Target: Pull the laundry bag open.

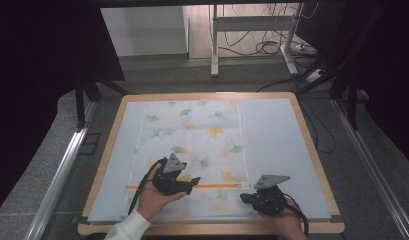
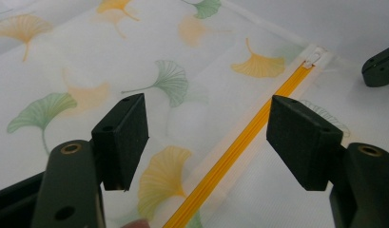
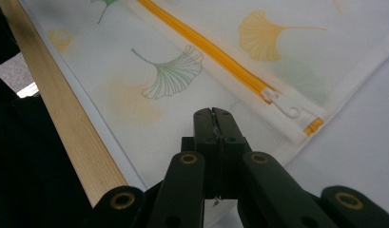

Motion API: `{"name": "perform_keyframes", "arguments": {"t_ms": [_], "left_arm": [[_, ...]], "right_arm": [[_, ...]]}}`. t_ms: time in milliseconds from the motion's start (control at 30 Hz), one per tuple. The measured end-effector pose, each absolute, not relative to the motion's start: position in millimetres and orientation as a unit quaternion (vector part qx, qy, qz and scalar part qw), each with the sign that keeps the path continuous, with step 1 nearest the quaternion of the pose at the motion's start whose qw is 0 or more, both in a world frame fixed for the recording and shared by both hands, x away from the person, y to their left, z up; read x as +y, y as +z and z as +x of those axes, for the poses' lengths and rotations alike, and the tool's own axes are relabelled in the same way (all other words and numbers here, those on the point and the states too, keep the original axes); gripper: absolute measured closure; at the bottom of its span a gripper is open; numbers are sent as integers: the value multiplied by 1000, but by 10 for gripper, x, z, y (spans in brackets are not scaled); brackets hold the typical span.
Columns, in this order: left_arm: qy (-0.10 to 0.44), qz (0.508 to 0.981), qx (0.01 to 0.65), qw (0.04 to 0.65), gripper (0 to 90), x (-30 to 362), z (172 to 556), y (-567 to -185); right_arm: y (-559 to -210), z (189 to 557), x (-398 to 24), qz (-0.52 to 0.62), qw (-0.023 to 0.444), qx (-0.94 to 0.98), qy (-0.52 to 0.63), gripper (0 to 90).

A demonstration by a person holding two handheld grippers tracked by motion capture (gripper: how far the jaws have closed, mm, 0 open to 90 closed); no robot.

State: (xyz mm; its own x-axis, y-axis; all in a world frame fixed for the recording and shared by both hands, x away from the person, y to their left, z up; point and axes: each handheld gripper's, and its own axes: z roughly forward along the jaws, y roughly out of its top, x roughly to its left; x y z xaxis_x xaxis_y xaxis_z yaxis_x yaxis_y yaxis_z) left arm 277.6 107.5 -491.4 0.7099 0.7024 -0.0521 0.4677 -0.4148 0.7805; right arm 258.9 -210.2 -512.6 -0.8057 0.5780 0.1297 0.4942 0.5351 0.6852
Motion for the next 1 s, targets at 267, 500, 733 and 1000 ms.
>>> {"name": "perform_keyframes", "arguments": {"t_ms": [267,500,733,1000], "left_arm": [[136,837,336,409,303,931,2795,-4898],[133,840,333,407,304,873,2817,-4914],[126,847,322,404,305,712,2851,-4926],[119,851,315,403,306,555,2896,-4900]], "right_arm": [[-5161,2586,-2092,309,56,877,362,889],[-5175,2593,-2103,314,53,877,360,889],[-5205,2602,-2103,315,50,879,354,890],[-5223,2611,-2106,316,48,880,352,890]]}}
